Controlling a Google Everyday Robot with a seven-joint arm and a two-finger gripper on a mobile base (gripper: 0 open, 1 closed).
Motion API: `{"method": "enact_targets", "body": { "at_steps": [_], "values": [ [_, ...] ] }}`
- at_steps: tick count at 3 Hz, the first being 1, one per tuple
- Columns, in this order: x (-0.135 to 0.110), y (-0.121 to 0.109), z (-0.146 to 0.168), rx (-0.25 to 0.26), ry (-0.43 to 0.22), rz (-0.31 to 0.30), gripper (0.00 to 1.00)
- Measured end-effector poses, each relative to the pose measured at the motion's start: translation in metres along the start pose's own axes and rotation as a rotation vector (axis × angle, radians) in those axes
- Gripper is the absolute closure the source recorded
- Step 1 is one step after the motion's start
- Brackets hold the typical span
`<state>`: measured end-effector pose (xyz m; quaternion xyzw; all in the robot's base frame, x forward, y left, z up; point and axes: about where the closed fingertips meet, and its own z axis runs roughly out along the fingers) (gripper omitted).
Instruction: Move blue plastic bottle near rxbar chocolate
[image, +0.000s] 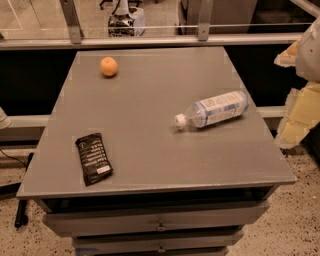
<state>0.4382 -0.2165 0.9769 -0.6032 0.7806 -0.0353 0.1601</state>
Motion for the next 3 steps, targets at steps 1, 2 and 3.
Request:
{"method": "enact_targets", "body": {
  "at_steps": [1,2,3],
  "values": [
    [0.000,0.000,0.000,0.000,0.000,0.000,0.00],
    [-0.005,-0.014,0.015,0.033,-0.032,0.006,0.00],
    [-0.014,-0.042,0.045,0.073,-0.084,0.012,0.00]
  ]
}}
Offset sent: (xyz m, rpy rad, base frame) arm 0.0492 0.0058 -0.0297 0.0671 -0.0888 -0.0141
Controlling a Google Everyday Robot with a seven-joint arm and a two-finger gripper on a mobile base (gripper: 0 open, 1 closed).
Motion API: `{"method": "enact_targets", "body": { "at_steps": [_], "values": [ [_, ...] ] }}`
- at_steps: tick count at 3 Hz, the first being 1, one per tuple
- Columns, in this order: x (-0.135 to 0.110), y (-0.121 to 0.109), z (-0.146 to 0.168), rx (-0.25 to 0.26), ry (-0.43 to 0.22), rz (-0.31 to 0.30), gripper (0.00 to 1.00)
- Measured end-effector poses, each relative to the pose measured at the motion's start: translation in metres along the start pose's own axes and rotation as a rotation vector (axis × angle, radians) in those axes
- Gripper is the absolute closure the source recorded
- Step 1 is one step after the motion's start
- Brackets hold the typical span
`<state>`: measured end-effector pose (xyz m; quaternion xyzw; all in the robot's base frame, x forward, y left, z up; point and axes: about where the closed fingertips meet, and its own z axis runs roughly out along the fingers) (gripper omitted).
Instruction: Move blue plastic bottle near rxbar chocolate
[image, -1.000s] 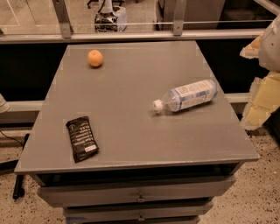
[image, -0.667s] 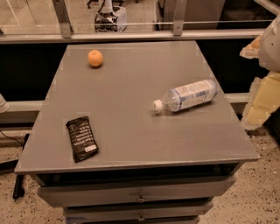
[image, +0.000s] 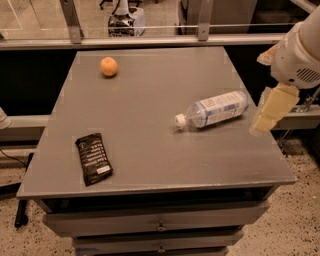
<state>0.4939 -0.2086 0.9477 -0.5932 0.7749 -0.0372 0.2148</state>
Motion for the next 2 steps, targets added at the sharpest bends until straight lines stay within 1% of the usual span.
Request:
{"method": "enact_targets", "body": {
  "at_steps": [1,2],
  "values": [
    [-0.007,-0.025,0.034,0.001,-0.075,0.026,0.00],
    [-0.010,-0.042,0.068,-0.027,-0.131,0.076,0.00]
  ]
}}
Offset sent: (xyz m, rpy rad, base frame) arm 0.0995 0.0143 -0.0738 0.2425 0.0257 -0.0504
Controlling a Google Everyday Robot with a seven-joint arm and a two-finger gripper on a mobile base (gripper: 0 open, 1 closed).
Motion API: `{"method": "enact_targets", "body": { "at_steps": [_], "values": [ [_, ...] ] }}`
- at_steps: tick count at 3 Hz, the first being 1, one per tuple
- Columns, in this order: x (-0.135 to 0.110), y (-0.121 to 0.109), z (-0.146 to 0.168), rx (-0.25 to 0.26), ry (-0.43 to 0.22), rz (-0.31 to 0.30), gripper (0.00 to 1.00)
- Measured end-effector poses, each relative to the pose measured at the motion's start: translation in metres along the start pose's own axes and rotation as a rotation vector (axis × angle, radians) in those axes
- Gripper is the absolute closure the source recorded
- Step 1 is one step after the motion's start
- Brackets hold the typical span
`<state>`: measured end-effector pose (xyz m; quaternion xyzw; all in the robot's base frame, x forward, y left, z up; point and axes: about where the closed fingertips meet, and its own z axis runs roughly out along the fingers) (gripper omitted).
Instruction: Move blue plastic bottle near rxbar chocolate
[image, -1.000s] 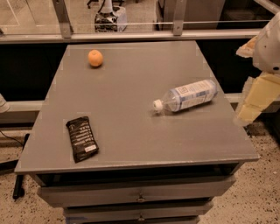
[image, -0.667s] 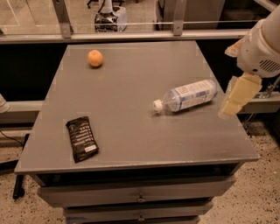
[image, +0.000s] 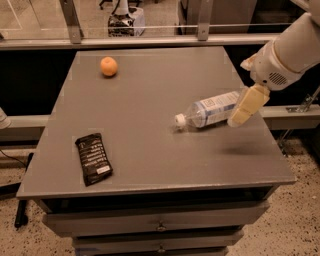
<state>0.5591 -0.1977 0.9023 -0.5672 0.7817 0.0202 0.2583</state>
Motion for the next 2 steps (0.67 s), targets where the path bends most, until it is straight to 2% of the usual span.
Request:
{"method": "enact_targets", "body": {
  "at_steps": [2],
  "values": [
    [-0.006,-0.017,0.056,-0.061,-0.061,0.083,0.00]
  ]
}}
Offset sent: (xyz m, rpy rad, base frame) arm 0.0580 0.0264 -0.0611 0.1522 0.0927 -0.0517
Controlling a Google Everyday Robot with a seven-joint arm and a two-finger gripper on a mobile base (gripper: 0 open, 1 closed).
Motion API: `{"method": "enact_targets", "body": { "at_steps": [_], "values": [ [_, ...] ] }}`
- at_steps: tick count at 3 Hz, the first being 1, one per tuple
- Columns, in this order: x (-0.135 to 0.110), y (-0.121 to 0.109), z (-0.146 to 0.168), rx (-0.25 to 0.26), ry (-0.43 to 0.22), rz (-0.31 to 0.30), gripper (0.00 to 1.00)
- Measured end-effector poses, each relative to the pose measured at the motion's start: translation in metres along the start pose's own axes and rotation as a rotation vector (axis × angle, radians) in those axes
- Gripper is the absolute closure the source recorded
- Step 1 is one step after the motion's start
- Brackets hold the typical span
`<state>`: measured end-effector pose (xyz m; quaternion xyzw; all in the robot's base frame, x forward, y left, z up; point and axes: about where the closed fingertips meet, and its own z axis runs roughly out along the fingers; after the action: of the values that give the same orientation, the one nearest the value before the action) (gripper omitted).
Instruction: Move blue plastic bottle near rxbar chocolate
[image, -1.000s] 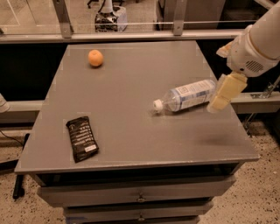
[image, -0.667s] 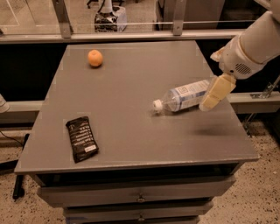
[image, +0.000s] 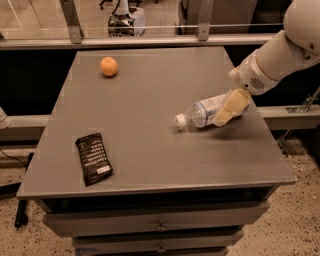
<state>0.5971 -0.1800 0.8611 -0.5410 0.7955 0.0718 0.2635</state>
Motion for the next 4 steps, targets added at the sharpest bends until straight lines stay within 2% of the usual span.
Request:
{"method": "enact_targets", "body": {
  "at_steps": [1,2,4],
  "values": [
    [-0.001,0.000,0.014,-0.025,-0.013,0.018,0.18],
    [-0.004,0.002,0.016,-0.032,-0.027,0.018,0.43],
    [-0.029,0.010,-0.007,-0.013,-0.090,-0.052,0.89]
  ]
}}
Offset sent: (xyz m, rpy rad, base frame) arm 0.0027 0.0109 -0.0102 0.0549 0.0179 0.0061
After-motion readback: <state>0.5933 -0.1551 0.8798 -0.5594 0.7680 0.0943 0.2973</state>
